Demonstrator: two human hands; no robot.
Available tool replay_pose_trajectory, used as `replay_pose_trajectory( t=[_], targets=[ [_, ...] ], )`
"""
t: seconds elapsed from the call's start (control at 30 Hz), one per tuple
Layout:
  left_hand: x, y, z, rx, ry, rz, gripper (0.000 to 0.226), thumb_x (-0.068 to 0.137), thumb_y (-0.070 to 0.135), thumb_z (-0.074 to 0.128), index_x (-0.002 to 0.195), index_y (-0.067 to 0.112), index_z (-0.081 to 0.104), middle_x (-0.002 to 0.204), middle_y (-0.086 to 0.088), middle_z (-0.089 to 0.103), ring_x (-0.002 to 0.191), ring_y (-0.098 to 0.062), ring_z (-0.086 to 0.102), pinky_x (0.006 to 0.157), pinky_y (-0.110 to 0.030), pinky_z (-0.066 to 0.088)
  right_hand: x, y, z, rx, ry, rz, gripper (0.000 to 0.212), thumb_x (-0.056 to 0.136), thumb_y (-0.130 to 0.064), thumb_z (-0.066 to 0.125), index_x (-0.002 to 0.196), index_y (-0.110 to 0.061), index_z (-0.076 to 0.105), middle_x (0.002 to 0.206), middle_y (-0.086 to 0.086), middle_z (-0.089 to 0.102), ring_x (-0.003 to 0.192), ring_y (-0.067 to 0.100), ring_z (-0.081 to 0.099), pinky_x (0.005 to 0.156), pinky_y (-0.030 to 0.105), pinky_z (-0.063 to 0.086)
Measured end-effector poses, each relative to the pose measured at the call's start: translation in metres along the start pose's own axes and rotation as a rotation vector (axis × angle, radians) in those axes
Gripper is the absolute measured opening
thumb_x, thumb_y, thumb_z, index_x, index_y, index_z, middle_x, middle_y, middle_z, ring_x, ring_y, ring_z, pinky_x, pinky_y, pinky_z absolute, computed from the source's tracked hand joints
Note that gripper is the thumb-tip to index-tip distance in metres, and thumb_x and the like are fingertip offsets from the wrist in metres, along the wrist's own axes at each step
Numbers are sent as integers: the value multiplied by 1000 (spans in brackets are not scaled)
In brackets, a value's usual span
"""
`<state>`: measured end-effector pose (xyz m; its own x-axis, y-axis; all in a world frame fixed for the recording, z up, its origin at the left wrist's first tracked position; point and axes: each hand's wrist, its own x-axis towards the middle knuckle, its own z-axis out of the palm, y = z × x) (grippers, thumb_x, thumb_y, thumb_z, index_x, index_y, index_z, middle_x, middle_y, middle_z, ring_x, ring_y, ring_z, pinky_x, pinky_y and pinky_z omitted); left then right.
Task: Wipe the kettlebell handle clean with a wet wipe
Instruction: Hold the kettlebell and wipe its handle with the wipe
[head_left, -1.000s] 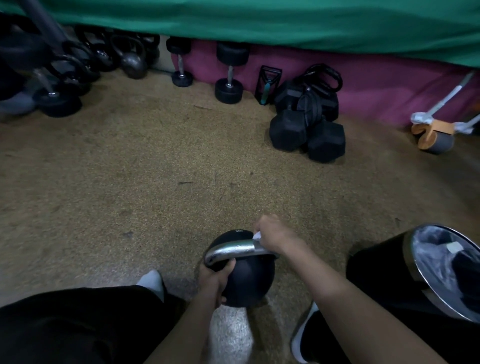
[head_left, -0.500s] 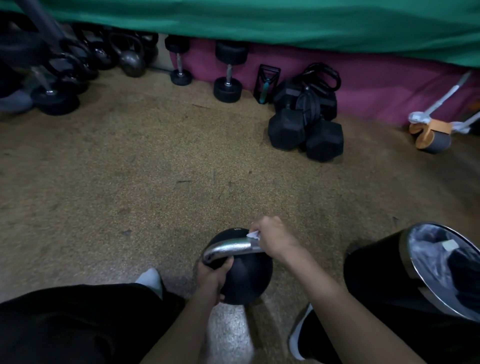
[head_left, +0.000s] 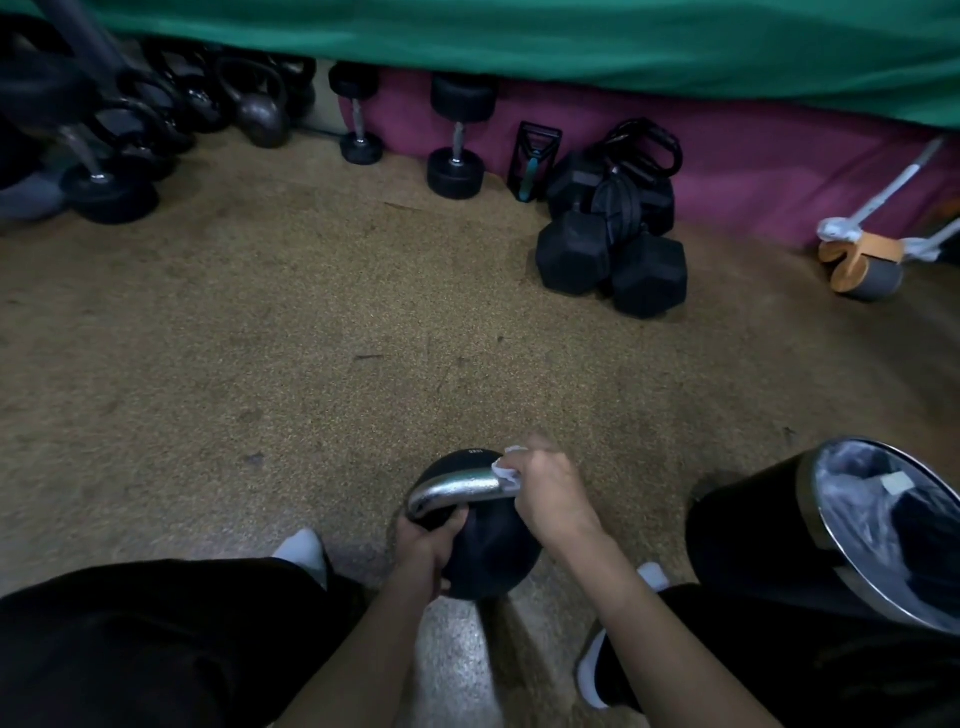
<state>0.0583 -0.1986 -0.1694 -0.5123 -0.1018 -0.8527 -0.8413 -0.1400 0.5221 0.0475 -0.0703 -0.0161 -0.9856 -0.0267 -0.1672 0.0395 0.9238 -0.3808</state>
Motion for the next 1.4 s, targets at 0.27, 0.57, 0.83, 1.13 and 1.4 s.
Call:
replay_pose_trajectory(
  t=[0.27, 0.57, 0.83, 1.13, 1.4],
  targets=[
    [-2, 0, 1, -52, -8, 3, 67, 80, 35, 83, 137, 24, 50, 136, -9, 60, 119, -42, 57, 58, -42, 50, -8, 1, 10, 47, 24, 14, 33, 88, 1, 47, 113, -12, 64, 117, 3, 49, 113, 19, 48, 82, 11, 31],
    [-7, -1, 1, -66, -13, 46, 60, 82, 32, 82, 134, 22, 53, 127, -11, 65, 110, -38, 62, 52, -36, 49, -19, 5, 23, -41, 182, -22, 36, 80, 10, 52, 96, -17, 68, 105, 1, 55, 99, 18, 50, 75, 13, 33],
    [-3, -4, 0, -17, 17, 61, 64, 76, 41, 85, 131, 27, 55, 125, -9, 67, 111, -38, 62, 57, -40, 53, -37, 11, 31, 19, 291, -98, 37, 73, 10, 66, 102, -12, 70, 96, 4, 59, 82, 19, 55, 68, 18, 45],
    [-3, -2, 1, -12, 11, 49, 64, 81, 37, 83, 135, 21, 53, 127, -12, 65, 105, -35, 61, 51, -33, 47, -40, 9, 44, 43, 282, -92, 36, 80, 4, 64, 111, -15, 66, 98, 1, 57, 87, 16, 55, 70, 19, 50],
    [4, -5, 0, 0, 28, 35, 65, 76, 44, 85, 129, 22, 56, 120, -10, 69, 99, -33, 66, 53, -36, 53, -44, 0, 44, 41, 304, -91, 38, 87, -17, 50, 124, -11, 57, 109, 3, 51, 97, 18, 47, 81, 23, 46]
  ],
)
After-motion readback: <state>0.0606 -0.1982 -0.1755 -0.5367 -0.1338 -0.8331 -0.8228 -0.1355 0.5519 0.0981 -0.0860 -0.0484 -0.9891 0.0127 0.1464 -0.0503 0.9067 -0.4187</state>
